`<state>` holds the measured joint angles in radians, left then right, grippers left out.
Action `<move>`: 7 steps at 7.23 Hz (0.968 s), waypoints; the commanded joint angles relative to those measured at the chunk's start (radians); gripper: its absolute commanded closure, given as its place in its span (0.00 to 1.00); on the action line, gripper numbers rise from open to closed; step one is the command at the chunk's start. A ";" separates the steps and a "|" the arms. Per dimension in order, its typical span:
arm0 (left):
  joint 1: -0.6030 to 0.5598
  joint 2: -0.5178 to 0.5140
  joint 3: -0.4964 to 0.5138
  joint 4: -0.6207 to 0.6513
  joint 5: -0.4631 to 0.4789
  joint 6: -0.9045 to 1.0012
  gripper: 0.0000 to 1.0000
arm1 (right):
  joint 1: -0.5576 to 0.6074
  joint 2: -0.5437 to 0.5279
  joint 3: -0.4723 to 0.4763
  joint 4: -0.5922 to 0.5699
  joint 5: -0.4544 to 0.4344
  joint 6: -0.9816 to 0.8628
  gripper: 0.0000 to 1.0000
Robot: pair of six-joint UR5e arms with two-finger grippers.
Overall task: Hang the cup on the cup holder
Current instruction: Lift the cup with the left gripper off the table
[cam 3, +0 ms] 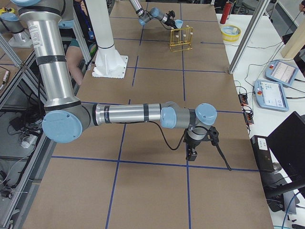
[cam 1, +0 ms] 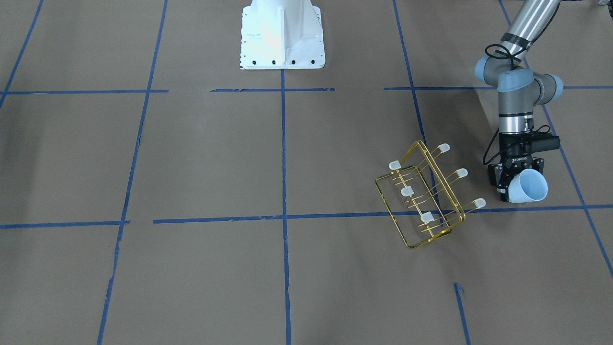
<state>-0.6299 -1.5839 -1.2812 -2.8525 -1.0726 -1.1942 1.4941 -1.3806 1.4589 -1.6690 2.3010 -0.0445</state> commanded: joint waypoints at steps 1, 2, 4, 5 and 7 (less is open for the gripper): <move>-0.010 0.002 -0.030 0.001 0.002 0.002 0.57 | 0.000 0.000 0.000 0.000 0.000 0.000 0.00; -0.016 0.011 -0.090 0.001 -0.001 0.002 0.57 | 0.000 0.000 0.000 0.000 0.000 0.000 0.00; -0.016 0.054 -0.194 0.007 0.002 0.025 0.58 | 0.000 0.000 0.000 0.000 0.000 0.000 0.00; -0.013 0.089 -0.257 0.009 0.002 0.045 0.63 | 0.000 0.000 0.000 0.000 0.000 0.000 0.00; -0.011 0.148 -0.379 0.015 0.005 0.228 0.76 | 0.000 0.000 0.000 0.000 0.000 0.000 0.00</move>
<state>-0.6422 -1.4752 -1.5822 -2.8429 -1.0696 -1.0734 1.4941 -1.3806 1.4588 -1.6690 2.3010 -0.0445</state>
